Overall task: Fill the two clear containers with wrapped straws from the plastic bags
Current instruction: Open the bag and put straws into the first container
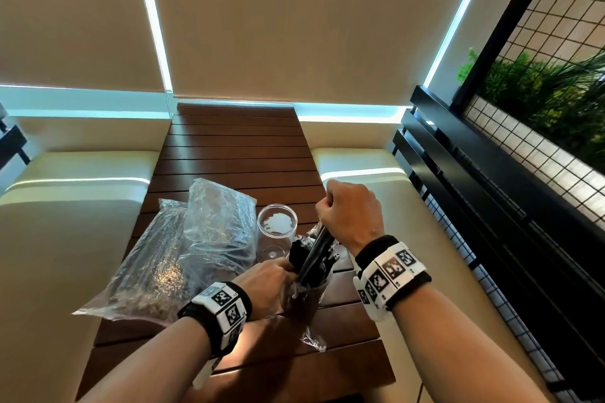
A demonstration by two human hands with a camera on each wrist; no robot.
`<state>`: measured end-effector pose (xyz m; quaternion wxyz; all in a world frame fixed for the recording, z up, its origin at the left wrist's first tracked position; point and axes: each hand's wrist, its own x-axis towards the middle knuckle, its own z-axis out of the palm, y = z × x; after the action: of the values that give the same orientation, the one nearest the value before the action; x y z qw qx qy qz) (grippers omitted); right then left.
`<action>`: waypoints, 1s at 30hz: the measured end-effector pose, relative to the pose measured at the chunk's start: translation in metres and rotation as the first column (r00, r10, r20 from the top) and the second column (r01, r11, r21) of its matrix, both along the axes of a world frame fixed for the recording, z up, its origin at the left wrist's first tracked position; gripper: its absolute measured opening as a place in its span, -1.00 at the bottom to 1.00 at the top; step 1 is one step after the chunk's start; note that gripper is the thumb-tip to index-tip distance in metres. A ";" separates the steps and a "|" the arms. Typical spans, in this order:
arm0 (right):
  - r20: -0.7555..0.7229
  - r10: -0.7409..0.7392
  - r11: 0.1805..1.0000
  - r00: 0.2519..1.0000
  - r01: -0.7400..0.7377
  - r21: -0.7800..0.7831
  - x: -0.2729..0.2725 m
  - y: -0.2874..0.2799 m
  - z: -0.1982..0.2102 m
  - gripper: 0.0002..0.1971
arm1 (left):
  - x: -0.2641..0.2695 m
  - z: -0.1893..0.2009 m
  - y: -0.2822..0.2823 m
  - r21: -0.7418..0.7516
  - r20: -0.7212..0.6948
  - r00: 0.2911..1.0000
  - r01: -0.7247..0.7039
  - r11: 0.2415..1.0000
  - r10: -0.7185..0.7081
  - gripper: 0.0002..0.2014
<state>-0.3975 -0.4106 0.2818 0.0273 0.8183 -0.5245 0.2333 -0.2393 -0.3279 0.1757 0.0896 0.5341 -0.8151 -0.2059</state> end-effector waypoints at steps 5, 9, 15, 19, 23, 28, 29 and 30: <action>0.066 -0.123 0.990 0.990 0.127 -0.063 -0.007 -0.007 0.009 -0.80 | -0.001 0.004 -0.001 -0.003 0.004 1.000 -0.020 1.000 0.020 -0.42; 0.118 -0.089 0.981 0.989 0.107 -0.161 -0.004 -0.004 0.007 -0.75 | -0.002 0.006 -0.004 0.031 0.053 0.998 -0.020 0.999 0.018 -0.51; 0.032 0.212 0.930 0.977 -0.192 -0.314 0.016 0.014 -0.010 -0.80 | 0.005 -0.007 -0.014 0.048 0.033 0.996 -0.082 0.995 0.081 -0.50; 0.064 0.187 0.945 0.980 -0.162 -0.285 0.016 0.004 -0.015 -0.79 | 0.005 -0.015 -0.018 -0.045 0.041 0.980 -0.195 0.980 0.197 -0.70; 0.096 0.128 0.965 0.987 -0.102 -0.242 0.009 -0.004 -0.015 -0.76 | 0.002 -0.018 -0.021 -0.123 0.072 0.957 -0.271 0.955 0.281 -0.76; -0.045 0.337 0.888 0.940 -0.334 -0.317 0.027 0.018 -0.022 -0.87 | 0.008 -0.024 -0.025 -0.078 -0.044 0.948 -0.318 0.945 0.316 -0.71; -0.069 0.367 0.867 0.928 -0.368 -0.337 0.030 0.021 -0.024 -0.88 | 0.009 -0.025 -0.026 -0.087 -0.042 0.950 -0.312 0.946 0.309 -0.70; -0.089 0.385 0.848 0.918 -0.391 -0.357 0.032 0.021 -0.026 -0.87 | 0.008 -0.024 -0.026 -0.106 -0.042 0.952 -0.307 0.946 0.304 -0.71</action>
<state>-0.3652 -0.3895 0.2560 0.1359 0.8891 -0.2952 0.3223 -0.2308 -0.3534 0.1520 0.1600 0.6455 -0.7314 -0.1506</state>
